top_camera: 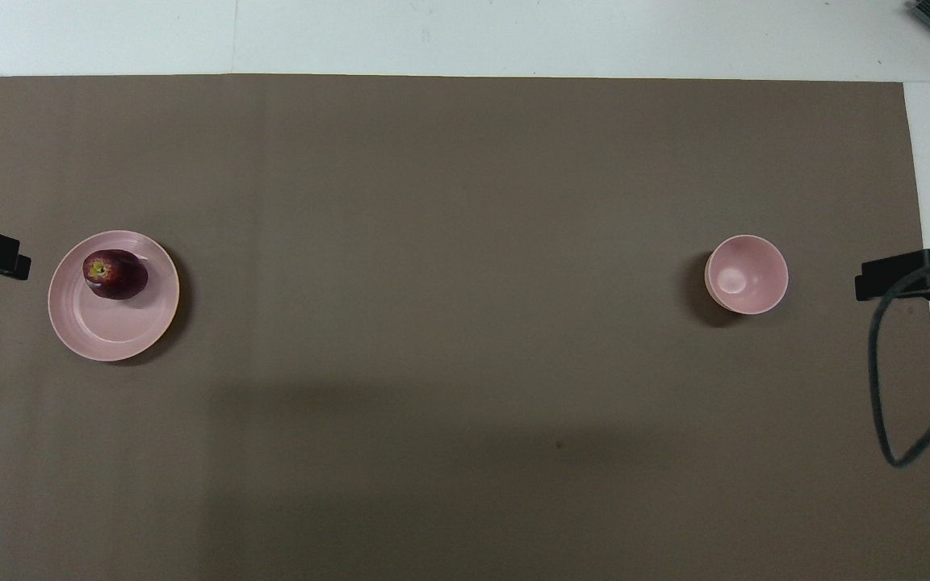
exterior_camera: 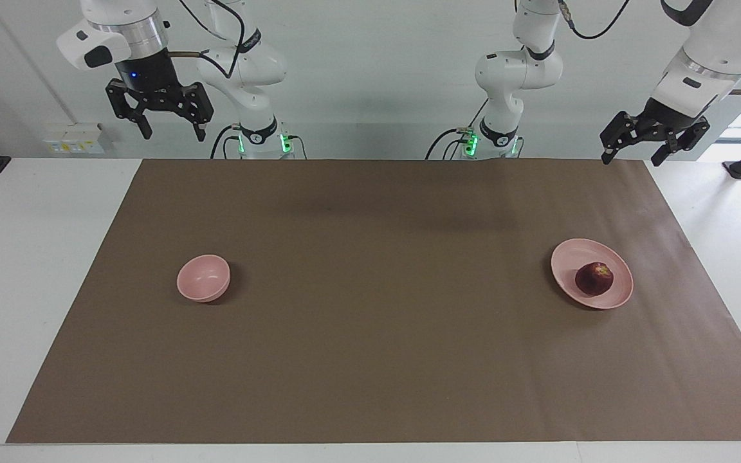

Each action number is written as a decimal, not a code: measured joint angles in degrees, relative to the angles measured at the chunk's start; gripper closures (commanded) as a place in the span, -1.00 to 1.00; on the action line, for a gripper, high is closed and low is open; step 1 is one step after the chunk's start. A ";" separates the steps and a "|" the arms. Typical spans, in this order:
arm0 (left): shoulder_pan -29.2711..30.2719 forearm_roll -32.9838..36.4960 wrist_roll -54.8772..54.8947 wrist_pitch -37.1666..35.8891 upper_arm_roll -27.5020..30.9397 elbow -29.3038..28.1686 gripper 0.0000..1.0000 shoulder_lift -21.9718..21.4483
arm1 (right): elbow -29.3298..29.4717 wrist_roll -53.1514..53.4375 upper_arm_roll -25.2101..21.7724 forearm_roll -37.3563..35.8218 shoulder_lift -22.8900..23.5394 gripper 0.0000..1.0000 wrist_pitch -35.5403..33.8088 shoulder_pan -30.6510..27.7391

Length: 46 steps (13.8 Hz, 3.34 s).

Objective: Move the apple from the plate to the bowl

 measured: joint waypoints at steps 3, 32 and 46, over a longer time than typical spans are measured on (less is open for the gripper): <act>1.87 0.00 1.62 3.95 0.24 -0.21 -1.00 2.71 | -0.02 0.00 0.00 0.00 0.00 -1.00 0.00 0.00; 6.30 0.00 3.85 46.82 0.26 -24.65 -1.00 17.06 | -0.06 0.00 -0.08 0.00 -0.01 -1.00 0.00 -0.15; 6.28 0.00 3.22 46.64 -0.06 -26.53 0.79 16.53 | -0.07 0.00 -0.19 0.00 -0.01 -1.00 0.00 -0.29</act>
